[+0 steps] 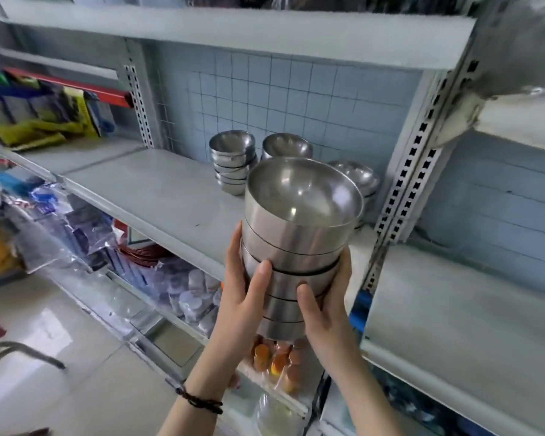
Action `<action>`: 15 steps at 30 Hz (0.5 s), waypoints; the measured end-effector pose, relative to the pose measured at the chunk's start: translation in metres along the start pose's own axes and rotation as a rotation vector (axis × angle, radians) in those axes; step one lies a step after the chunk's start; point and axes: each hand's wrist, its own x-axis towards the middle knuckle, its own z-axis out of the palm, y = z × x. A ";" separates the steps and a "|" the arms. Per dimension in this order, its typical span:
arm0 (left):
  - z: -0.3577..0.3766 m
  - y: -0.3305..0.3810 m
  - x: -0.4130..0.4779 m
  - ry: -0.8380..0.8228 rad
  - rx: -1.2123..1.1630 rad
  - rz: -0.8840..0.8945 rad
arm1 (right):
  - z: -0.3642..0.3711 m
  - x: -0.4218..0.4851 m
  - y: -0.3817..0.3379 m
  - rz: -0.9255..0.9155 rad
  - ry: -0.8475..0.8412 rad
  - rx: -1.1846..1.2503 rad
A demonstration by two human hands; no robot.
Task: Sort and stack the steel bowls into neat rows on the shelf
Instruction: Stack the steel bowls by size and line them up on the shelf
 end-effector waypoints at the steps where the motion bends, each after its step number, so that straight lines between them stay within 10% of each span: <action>1: -0.010 -0.004 0.007 0.017 -0.003 -0.003 | 0.010 0.008 0.004 0.005 -0.017 0.000; 15: -0.112 -0.049 0.179 0.122 -0.020 0.045 | 0.134 0.180 0.075 -0.053 -0.106 0.091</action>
